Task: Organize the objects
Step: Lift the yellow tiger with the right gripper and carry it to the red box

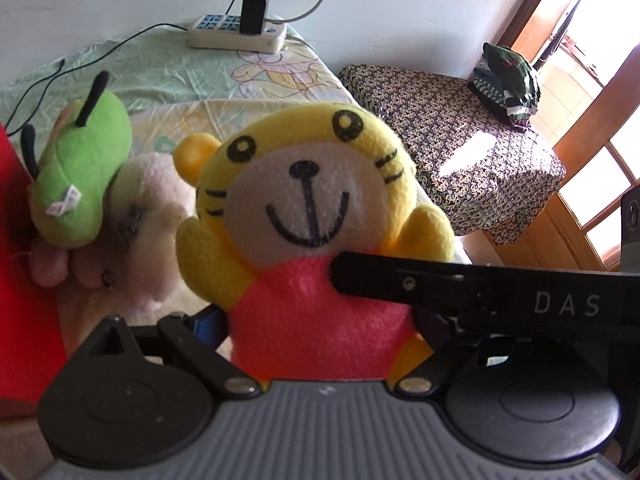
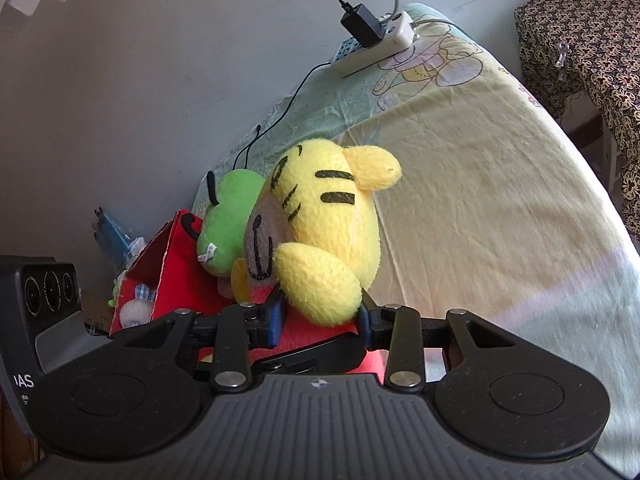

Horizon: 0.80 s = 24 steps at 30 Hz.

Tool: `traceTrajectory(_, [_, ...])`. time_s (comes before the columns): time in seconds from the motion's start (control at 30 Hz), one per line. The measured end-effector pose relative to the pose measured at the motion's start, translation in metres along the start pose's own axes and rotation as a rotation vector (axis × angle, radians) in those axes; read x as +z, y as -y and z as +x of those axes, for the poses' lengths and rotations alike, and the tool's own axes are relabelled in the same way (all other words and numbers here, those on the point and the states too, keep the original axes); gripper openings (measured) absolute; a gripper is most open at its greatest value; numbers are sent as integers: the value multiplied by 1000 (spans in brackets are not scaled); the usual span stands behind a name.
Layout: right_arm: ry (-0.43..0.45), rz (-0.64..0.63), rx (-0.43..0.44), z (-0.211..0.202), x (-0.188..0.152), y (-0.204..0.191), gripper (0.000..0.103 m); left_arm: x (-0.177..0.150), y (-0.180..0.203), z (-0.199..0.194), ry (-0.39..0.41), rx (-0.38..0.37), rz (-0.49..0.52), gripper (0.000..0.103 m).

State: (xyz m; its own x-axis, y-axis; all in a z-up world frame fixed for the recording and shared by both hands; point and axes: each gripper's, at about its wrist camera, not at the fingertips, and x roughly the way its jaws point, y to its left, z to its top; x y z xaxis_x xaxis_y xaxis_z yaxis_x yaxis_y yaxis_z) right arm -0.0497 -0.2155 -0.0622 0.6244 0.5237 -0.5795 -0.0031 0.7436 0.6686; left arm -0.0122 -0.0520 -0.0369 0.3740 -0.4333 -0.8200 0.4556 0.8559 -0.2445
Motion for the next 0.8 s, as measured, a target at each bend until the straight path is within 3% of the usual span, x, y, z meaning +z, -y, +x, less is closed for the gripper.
traceTrajectory(0.43, [17, -178, 106, 10, -5, -80, 38, -23, -29, -84, 180, 103, -75, 92])
traceTrajectory(0.8, [56, -218, 123, 47, -15, -154, 39, -28, -98, -137, 251, 122, -77, 92])
